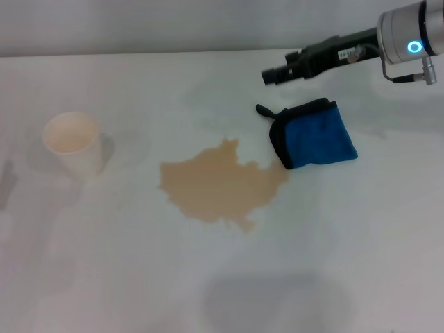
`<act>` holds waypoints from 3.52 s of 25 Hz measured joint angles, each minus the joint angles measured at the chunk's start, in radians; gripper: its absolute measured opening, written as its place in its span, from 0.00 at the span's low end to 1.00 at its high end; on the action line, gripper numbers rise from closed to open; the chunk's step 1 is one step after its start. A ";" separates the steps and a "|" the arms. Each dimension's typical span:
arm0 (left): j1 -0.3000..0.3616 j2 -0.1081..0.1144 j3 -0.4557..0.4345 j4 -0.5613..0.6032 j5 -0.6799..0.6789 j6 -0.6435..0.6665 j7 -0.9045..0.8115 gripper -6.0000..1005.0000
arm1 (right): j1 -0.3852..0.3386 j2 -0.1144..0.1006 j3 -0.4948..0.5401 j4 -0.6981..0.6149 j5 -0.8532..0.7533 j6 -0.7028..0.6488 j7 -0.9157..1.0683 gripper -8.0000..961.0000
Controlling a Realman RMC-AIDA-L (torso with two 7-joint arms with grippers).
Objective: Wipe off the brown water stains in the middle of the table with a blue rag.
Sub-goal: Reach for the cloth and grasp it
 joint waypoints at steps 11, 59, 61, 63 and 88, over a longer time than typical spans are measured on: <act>-0.034 0.000 0.000 0.002 0.002 0.060 0.004 0.87 | 0.193 0.032 0.042 -0.017 -0.508 -0.203 0.256 0.87; -0.064 -0.003 0.009 -0.004 0.010 0.110 -0.002 0.87 | 0.239 0.271 0.426 0.094 -1.327 -0.056 0.316 0.79; -0.064 -0.003 0.009 -0.005 0.010 0.110 -0.003 0.87 | 0.236 0.271 0.426 0.094 -1.325 -0.055 0.317 0.79; -0.064 -0.003 0.009 -0.005 0.010 0.110 -0.003 0.87 | 0.234 0.271 0.428 0.093 -1.323 -0.055 0.317 0.78; -0.071 0.000 0.009 0.001 0.010 0.121 -0.003 0.87 | 0.235 0.271 0.461 0.086 -1.320 -0.125 0.330 0.42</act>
